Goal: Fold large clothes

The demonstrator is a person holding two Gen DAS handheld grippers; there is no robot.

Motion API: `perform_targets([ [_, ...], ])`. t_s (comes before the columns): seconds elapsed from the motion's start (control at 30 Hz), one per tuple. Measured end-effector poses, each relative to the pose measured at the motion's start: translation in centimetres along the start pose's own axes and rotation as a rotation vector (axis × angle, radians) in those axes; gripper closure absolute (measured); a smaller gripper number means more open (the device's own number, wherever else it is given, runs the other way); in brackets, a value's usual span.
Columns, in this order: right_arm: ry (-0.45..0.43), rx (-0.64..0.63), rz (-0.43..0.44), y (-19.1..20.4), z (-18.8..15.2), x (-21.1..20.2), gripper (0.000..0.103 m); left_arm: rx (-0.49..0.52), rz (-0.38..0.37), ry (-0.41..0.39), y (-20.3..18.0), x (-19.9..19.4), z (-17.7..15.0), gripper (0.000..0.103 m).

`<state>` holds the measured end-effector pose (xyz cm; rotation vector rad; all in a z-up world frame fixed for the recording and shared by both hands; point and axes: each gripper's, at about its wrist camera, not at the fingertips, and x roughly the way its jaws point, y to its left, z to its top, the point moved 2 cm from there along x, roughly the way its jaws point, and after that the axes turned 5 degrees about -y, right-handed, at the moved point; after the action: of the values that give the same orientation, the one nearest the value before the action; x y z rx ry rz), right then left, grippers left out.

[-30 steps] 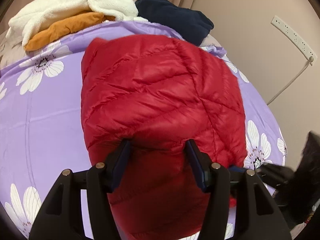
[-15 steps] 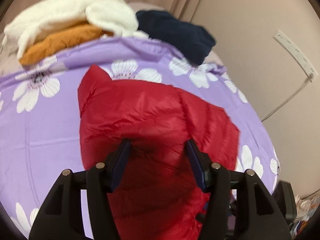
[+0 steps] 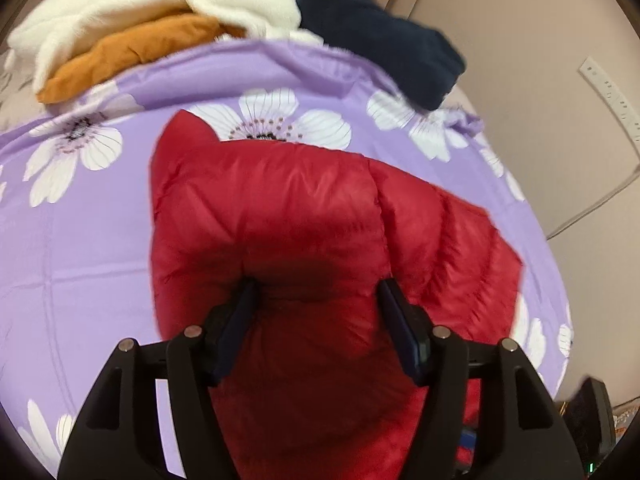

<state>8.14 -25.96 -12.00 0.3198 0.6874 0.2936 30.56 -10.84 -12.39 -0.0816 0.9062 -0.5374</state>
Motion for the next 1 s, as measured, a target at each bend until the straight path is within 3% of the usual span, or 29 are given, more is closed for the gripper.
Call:
perform_targets([
  [0.2,-0.025,0.059,0.028,-0.3,0.5,-1.4,0.078,-0.014,-0.054,-0.073,1.4,-5.6,-4.6,0.039],
  [0.3,-0.053,0.062,0.028,0.0,1.0,-2.5,0.078,-0.031,-0.060,-0.057,2.2,-5.6,-6.6,0.039],
  [0.47,-0.186,0.073,0.034,0.2,3.5,-5.5,0.078,-0.055,-0.054,-0.026,2.8,-4.4,-8.2,0.040],
  [0.57,-0.209,0.045,-0.028,0.2,5.5,-5.2,0.078,-0.051,-0.054,-0.028,2.5,-4.3,-8.2,0.039],
  [0.77,-0.194,0.004,-0.101,0.3,8.6,-1.7,0.078,-0.004,-0.032,-0.029,1.7,-3.6,-8.4,0.032],
  [0.9,-0.090,0.037,-0.180,-1.6,8.5,1.6,0.078,0.028,-0.028,-0.036,1.3,-3.2,-8.4,0.030],
  [1.0,-0.051,0.071,-0.183,-2.8,8.0,2.9,0.078,0.053,-0.019,-0.045,0.9,-3.0,-8.4,0.029],
])
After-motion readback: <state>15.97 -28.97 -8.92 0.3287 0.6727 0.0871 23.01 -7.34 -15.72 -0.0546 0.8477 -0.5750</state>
